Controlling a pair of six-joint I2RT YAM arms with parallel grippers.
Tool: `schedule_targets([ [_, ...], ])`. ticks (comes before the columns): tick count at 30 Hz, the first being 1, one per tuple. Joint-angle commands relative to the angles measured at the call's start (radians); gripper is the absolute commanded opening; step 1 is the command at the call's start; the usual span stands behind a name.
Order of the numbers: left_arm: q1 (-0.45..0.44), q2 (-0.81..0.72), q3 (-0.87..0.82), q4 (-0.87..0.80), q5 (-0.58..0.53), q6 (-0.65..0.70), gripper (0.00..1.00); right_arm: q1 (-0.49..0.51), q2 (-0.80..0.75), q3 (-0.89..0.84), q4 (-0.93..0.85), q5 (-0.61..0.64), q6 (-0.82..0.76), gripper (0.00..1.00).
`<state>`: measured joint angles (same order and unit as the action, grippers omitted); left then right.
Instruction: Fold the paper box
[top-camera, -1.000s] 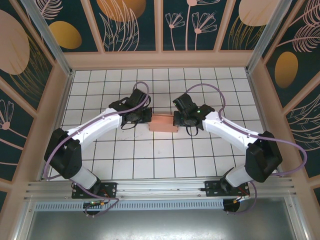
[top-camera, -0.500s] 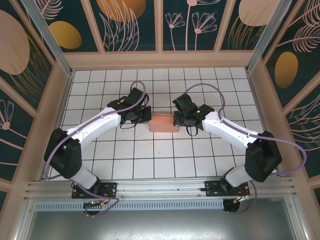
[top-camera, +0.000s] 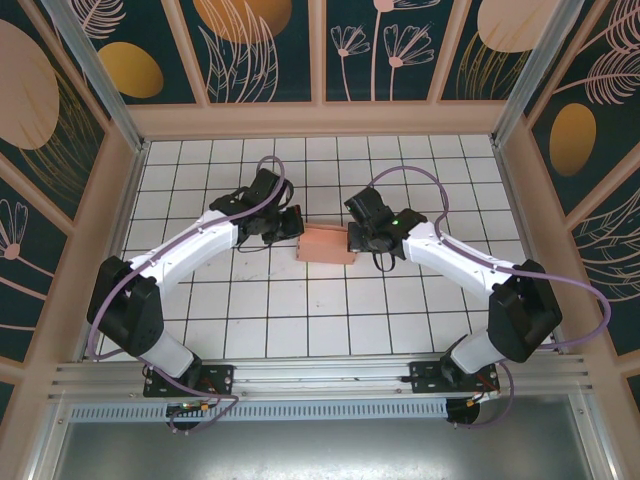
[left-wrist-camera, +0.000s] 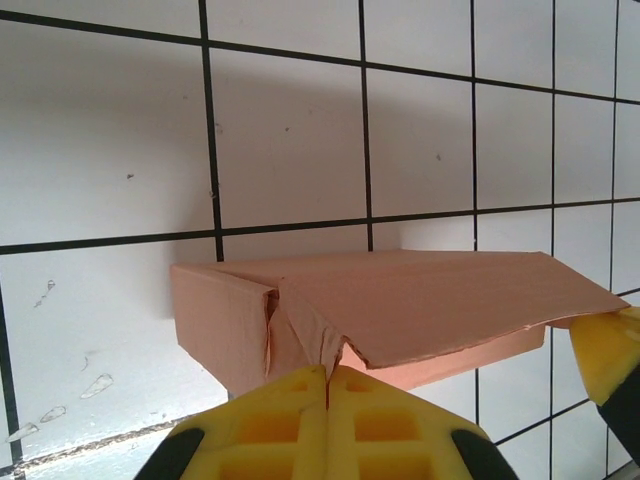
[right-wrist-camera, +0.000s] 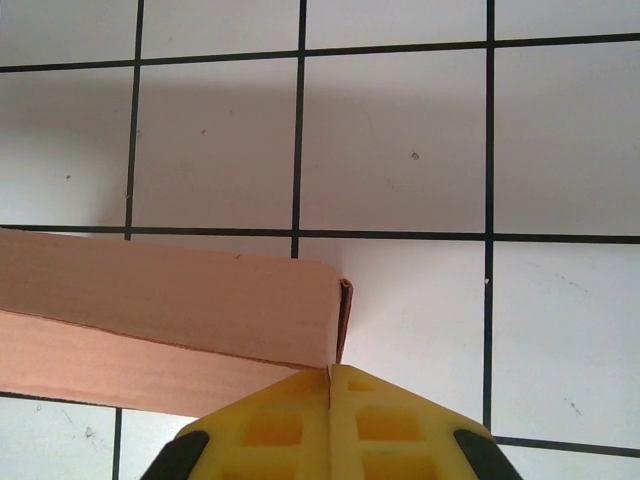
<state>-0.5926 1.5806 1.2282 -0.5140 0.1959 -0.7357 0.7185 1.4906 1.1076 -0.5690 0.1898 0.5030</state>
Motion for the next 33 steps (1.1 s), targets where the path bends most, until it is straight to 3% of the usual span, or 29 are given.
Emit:
schedule_targets([
  [1,0.009,0.009,0.035,-0.017,0.017,-0.008,0.00,-0.005,0.023,0.029,-0.017,0.014,-0.011,0.00],
  [20,0.049,0.015,0.001,0.060,0.156,-0.055,0.00,-0.011,0.044,0.029,-0.015,0.012,-0.023,0.00],
  [33,0.049,0.006,-0.096,0.064,0.056,0.061,0.00,-0.011,0.059,0.028,0.006,-0.006,-0.024,0.00],
])
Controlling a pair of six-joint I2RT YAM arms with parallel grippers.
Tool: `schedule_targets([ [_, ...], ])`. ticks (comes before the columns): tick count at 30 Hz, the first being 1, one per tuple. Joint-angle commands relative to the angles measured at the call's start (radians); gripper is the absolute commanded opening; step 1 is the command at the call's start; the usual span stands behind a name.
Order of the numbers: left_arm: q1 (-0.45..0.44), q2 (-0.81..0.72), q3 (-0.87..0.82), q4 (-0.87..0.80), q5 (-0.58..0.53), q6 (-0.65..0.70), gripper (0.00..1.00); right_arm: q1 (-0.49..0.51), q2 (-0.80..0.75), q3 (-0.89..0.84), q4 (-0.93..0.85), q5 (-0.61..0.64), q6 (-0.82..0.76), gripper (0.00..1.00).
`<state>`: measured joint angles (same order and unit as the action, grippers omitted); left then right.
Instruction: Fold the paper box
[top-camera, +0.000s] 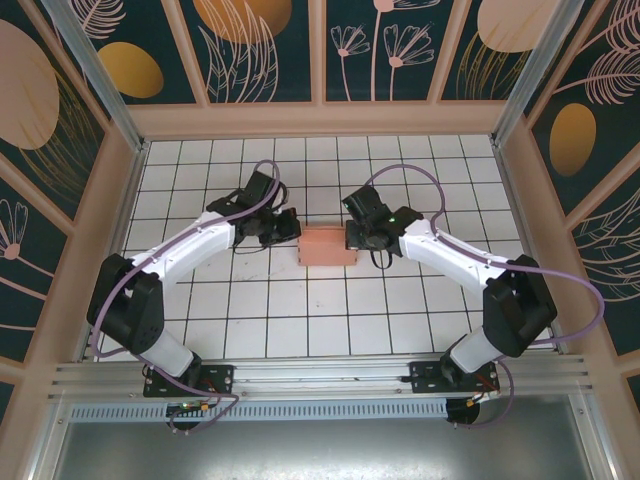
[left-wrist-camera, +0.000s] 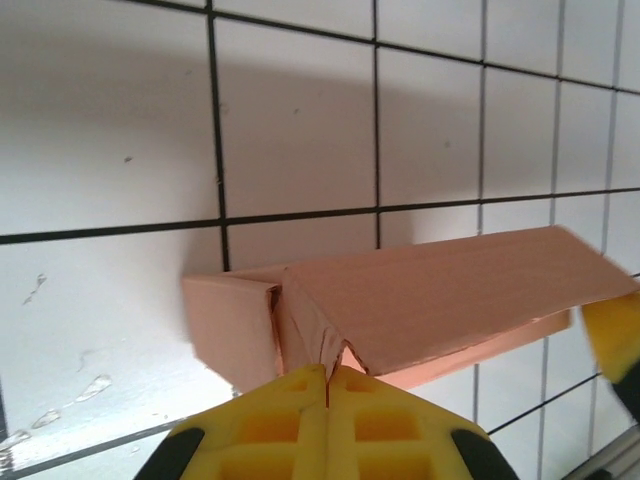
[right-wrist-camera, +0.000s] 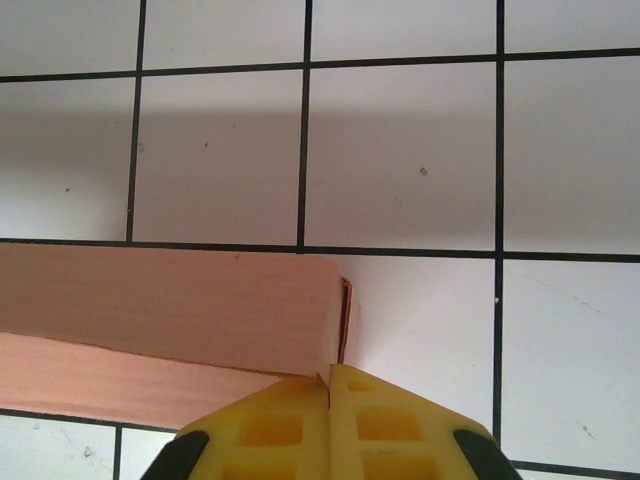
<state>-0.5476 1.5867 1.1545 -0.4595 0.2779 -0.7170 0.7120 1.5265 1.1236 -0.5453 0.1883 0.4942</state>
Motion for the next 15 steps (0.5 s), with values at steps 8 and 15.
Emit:
schedule_targets([
  [8,0.004,-0.025,-0.108,0.057,-0.025,0.041,0.00,0.004,-0.005,-0.059,0.045,-0.017,0.003,0.00],
  [15,0.002,-0.059,-0.206,0.110,-0.027,0.012,0.00,0.019,-0.055,-0.157,0.134,-0.025,0.003,0.01],
])
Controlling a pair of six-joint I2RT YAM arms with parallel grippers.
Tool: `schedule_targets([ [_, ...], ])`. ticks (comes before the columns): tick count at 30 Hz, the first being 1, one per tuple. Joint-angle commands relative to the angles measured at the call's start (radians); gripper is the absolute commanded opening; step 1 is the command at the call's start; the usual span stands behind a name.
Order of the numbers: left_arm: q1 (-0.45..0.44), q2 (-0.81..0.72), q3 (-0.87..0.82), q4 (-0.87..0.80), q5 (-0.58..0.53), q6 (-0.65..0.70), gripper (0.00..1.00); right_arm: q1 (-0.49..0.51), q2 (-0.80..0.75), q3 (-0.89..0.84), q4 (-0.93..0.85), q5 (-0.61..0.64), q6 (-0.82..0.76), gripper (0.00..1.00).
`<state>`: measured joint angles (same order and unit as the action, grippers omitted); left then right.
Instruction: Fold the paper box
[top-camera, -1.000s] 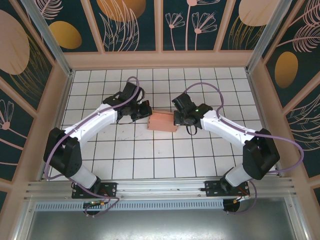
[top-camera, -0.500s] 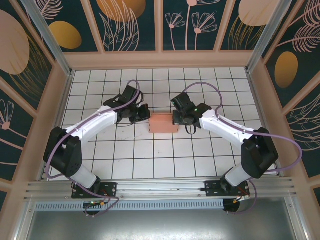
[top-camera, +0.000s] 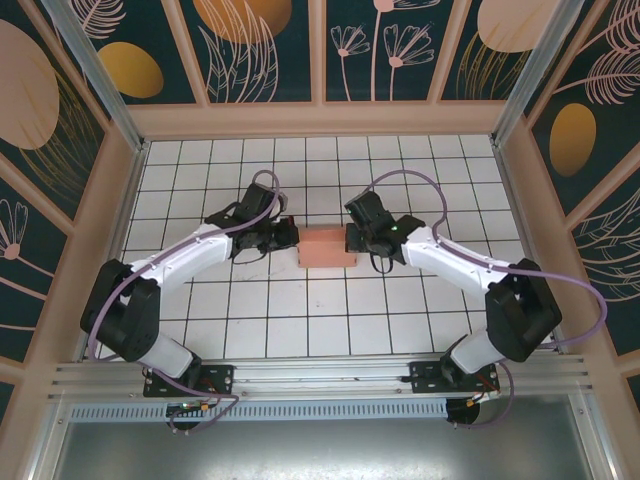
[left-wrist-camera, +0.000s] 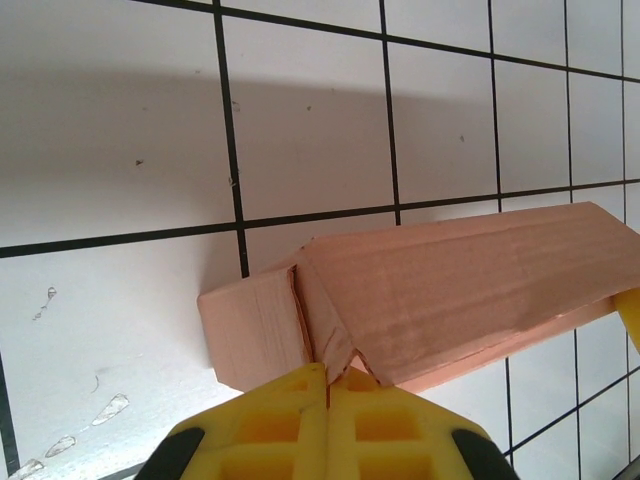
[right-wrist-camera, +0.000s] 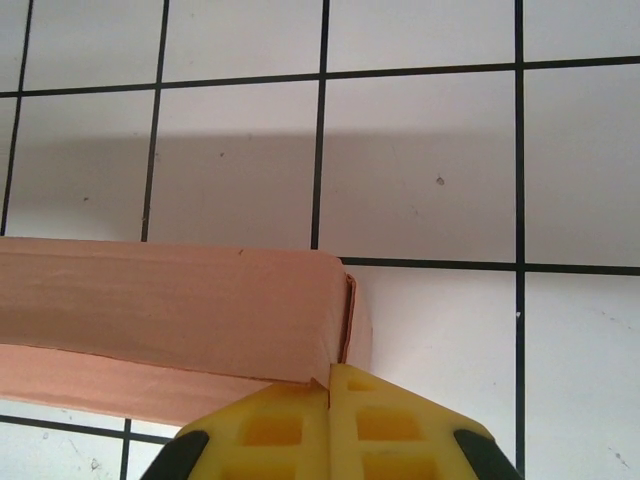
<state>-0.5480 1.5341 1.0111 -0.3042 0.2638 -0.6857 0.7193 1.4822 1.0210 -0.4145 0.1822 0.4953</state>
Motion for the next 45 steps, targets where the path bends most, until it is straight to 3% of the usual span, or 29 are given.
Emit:
schedule_targets([
  [1,0.000,-0.011,-0.072,-0.046,-0.018,-0.021,0.00,0.017,-0.022,-0.064,0.015,-0.018,-0.001,0.03],
  [3,-0.004,-0.020,-0.077,-0.048,-0.032,-0.020,0.00,0.035,-0.053,-0.070,0.040,0.006,-0.015,0.10],
  [11,-0.035,-0.005,-0.045,-0.110,-0.095,0.015,0.00,0.071,-0.237,-0.126,0.191,0.089,-0.046,0.57],
  [14,-0.041,0.001,-0.010,-0.114,-0.097,0.018,0.00,0.070,-0.274,-0.136,0.206,0.134,-0.024,0.66],
  [23,-0.057,0.006,-0.011,-0.104,-0.102,0.015,0.02,0.032,-0.072,0.001,0.110,0.164,0.041,0.65],
  [29,-0.058,-0.019,-0.022,-0.102,-0.097,0.007,0.08,0.005,-0.028,-0.060,0.195,0.115,0.079,0.56],
  [34,-0.057,-0.076,-0.032,-0.092,-0.091,-0.027,0.32,0.003,-0.015,-0.086,0.207,0.105,0.100,0.54],
  [41,-0.057,-0.174,-0.056,-0.081,-0.045,-0.071,0.45,0.003,-0.012,-0.113,0.223,0.116,0.127,0.53],
  [44,-0.055,-0.206,-0.061,-0.016,-0.025,-0.123,0.61,0.003,-0.012,-0.126,0.231,0.108,0.130,0.53],
  [45,-0.054,-0.205,-0.062,0.005,-0.024,-0.143,0.63,0.004,-0.014,-0.130,0.232,0.103,0.131,0.53],
])
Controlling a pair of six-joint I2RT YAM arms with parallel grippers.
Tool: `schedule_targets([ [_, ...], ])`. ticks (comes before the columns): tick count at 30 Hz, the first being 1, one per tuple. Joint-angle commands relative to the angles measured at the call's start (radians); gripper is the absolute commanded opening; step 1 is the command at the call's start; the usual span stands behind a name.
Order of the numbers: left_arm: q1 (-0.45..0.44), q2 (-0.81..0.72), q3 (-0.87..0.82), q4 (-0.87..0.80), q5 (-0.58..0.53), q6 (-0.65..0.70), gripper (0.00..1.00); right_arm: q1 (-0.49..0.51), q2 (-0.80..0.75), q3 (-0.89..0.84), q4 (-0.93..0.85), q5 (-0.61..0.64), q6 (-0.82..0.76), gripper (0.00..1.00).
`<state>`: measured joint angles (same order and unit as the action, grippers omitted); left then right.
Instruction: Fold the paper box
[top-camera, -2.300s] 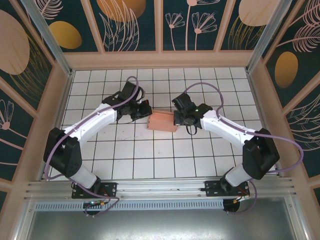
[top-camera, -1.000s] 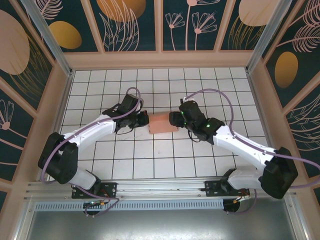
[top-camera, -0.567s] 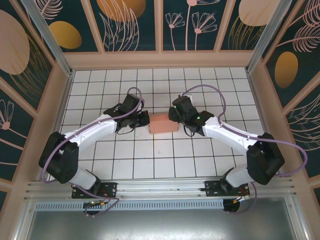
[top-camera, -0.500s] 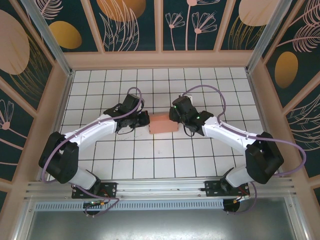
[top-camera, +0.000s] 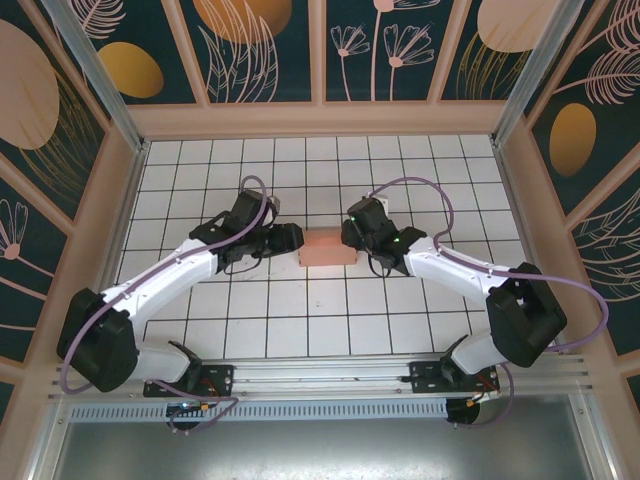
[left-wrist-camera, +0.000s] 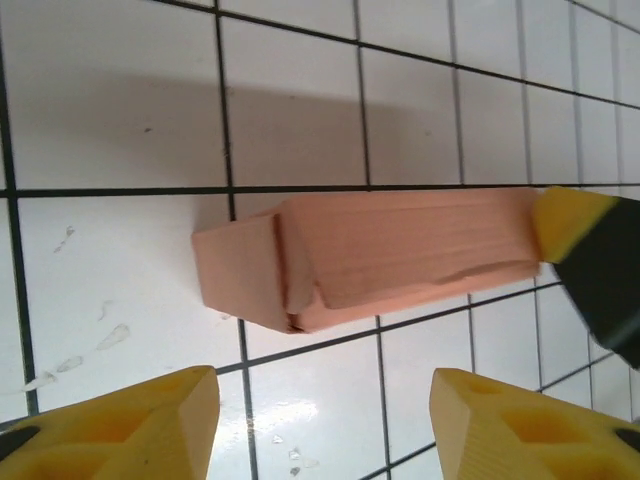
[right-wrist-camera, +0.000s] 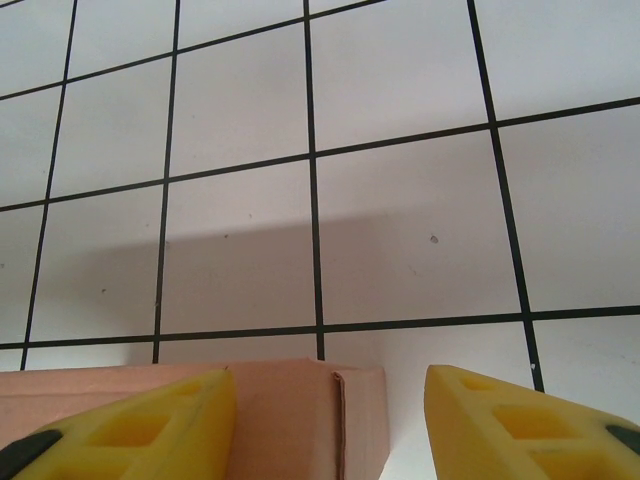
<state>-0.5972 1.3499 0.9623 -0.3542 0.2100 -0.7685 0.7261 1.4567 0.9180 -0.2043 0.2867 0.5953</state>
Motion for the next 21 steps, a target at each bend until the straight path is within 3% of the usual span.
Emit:
schedule_targets([
  [1,-0.001,-0.012,-0.009,0.065,0.027,-0.074,0.67,-0.004,0.011,-0.029,0.025,-0.002,0.031,0.53],
  [6,0.025,0.069,0.005,0.093,0.006,-0.093,0.67,-0.005,-0.006,-0.046,0.025,-0.006,0.029,0.53],
  [9,0.028,0.115,0.034,0.085,-0.015,-0.083,0.59,-0.008,-0.012,-0.051,0.025,-0.011,0.029,0.53],
  [14,0.028,0.136,-0.046,0.107,-0.046,-0.086,0.38,-0.011,-0.018,-0.060,0.023,-0.018,0.030,0.53],
  [21,0.028,0.140,-0.182,0.205,0.007,-0.129,0.30,-0.015,-0.033,-0.055,0.041,-0.048,0.017,0.53],
])
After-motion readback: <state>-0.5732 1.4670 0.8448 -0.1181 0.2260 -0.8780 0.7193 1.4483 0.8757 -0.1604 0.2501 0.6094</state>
